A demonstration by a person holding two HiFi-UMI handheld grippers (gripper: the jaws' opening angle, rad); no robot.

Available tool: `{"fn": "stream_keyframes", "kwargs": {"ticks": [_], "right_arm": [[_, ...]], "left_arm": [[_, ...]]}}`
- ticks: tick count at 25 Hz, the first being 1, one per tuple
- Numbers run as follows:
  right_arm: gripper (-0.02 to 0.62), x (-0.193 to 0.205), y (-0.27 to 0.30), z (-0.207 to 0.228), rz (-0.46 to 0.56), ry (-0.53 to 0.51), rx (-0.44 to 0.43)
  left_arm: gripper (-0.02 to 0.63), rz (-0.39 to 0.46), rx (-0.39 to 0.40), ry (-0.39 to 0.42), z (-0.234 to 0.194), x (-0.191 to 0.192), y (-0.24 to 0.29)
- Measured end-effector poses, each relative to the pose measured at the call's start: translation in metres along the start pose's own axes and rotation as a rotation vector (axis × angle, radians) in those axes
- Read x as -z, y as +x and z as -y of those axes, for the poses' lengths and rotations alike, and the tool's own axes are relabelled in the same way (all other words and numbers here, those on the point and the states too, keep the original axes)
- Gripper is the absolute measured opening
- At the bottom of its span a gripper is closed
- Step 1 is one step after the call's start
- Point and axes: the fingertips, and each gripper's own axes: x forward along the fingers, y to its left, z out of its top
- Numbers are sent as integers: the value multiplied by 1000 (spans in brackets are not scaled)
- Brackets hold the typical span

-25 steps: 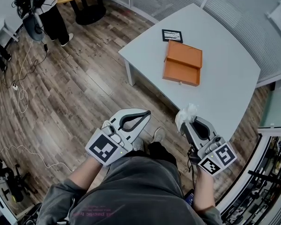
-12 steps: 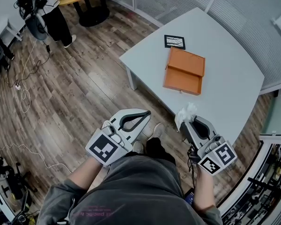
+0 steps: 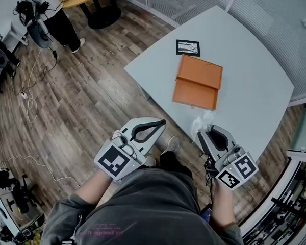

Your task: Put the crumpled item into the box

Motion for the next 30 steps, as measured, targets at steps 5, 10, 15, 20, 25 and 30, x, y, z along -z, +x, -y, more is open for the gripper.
{"fn": "stream_keyframes", "kwargs": {"ticks": [5,10,15,20,25,30], "right_arm": [[58,-14,5,35,1,9,-30],[58,-21,4,60,-1,18,-52],[58,-24,-7,86,4,38,-63],[58,-31,-5,112,-4,56,-76],[58,-33,0,146,-14,66,-73],[58,-32,0,153,-25,70,-48]], "left_arm": [[12,-25,-9,12,-9,-11,39],[12,-44,-14,20,-11,-14,69],[12,-62,-15,26,-6,-16,102],[12,-77,-18,21,-13,-20,130],[12,-99,-23,15,-24,-14,157],[12,-104,-22,13,-26,-16,156]]}}
